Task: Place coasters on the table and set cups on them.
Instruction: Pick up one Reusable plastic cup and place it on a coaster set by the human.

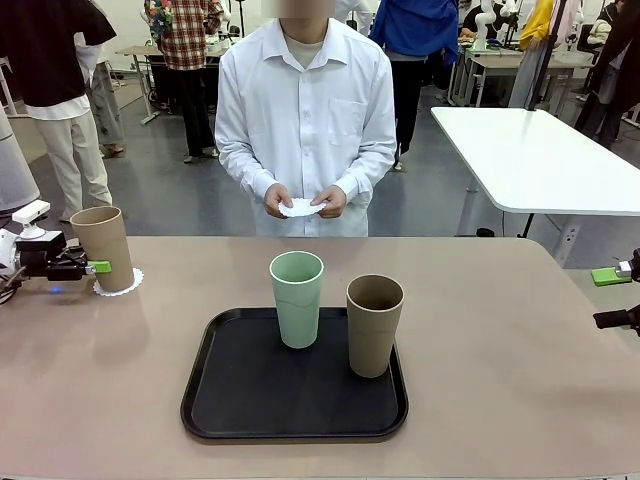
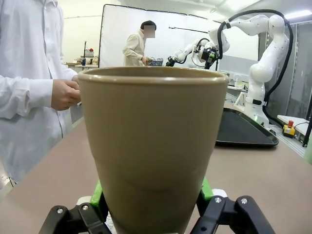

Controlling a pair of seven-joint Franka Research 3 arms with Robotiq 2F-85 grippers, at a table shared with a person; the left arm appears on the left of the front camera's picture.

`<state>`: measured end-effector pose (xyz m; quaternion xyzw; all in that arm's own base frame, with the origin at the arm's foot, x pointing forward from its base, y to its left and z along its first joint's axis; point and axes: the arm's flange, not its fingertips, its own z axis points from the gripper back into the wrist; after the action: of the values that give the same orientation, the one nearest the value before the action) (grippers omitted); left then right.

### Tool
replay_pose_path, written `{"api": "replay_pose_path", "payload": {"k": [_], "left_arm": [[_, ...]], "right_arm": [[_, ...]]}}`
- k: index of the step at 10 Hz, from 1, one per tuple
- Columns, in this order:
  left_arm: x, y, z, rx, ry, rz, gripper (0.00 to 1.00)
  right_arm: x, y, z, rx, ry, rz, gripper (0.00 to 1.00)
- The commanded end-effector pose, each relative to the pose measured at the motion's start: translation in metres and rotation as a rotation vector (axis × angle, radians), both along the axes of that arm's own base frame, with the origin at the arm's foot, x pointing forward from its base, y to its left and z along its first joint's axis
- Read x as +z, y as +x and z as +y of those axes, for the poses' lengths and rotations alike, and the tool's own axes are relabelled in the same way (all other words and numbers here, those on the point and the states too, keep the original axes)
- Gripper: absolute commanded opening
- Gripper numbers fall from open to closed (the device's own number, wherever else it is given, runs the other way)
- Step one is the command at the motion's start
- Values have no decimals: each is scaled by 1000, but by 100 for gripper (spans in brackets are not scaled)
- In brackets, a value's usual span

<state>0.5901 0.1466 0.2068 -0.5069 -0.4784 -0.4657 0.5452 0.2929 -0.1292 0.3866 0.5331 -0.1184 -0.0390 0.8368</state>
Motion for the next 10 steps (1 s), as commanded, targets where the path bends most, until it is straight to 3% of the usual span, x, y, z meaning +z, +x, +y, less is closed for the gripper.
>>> {"api": "replay_pose_path", "payload": {"k": [1, 3, 4, 5, 10], "left_arm": [[-2, 1, 3, -31, 8, -26, 84], [-2, 0, 3, -37, 9, -32, 84], [-2, 0, 4, -37, 12, -33, 97], [-1, 1, 5, -38, 12, -31, 100], [1, 3, 5, -42, 33, -24, 100]], "right_arm": [[0, 2, 1, 2, 14, -7, 100], [0, 2, 1, 2, 14, -7, 100], [0, 2, 1, 2, 14, -7, 100], [0, 2, 1, 2, 14, -7, 100], [0, 2, 1, 2, 14, -7, 100]]}}
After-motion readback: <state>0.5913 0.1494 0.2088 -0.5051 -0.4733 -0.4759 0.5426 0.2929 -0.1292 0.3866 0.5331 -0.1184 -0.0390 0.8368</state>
